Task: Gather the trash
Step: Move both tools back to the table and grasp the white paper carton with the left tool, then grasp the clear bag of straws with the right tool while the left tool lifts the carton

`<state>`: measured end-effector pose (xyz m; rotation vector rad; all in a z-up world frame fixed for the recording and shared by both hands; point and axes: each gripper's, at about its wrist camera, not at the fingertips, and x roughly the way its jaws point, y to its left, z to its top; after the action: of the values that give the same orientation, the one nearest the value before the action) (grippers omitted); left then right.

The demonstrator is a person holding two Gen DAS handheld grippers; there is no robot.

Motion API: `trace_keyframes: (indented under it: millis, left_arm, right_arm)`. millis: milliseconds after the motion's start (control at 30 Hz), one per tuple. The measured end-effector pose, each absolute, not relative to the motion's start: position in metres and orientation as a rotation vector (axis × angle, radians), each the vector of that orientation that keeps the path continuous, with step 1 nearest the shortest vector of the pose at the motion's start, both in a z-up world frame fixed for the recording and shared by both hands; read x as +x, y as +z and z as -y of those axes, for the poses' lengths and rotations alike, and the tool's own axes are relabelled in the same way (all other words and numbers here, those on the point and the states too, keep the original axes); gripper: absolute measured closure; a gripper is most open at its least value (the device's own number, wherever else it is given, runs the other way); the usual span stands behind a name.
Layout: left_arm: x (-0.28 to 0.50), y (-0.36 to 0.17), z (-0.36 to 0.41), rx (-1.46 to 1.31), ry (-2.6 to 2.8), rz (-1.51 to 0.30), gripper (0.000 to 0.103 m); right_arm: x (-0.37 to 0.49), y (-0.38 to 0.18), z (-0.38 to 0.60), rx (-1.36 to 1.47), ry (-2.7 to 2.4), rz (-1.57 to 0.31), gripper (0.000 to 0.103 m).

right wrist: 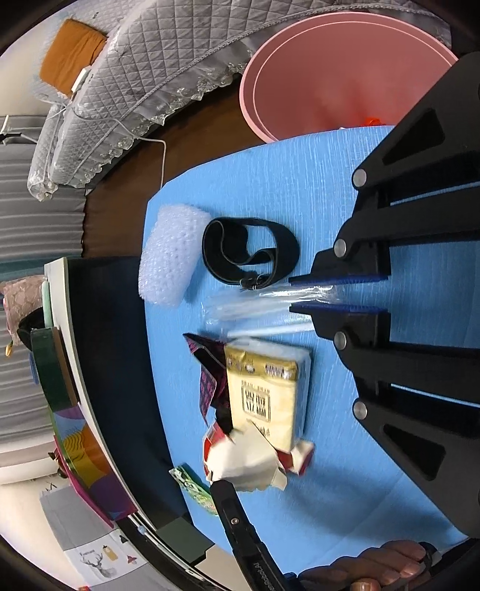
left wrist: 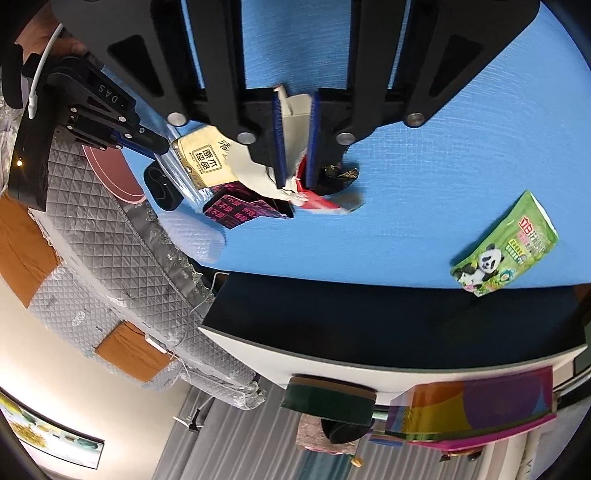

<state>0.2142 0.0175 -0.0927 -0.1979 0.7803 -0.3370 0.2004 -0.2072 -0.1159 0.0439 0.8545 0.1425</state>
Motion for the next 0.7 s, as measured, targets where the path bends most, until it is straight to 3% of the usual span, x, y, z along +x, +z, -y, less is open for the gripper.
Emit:
trace_keyframes:
  millis: [700]
  left_arm:
    - [0.173, -0.056, -0.025, -0.133, -0.338, -0.675, 0.099]
  right_arm:
    - [0.158, -0.076, 0.210, 0.045, 0.128, -0.739, 0.096]
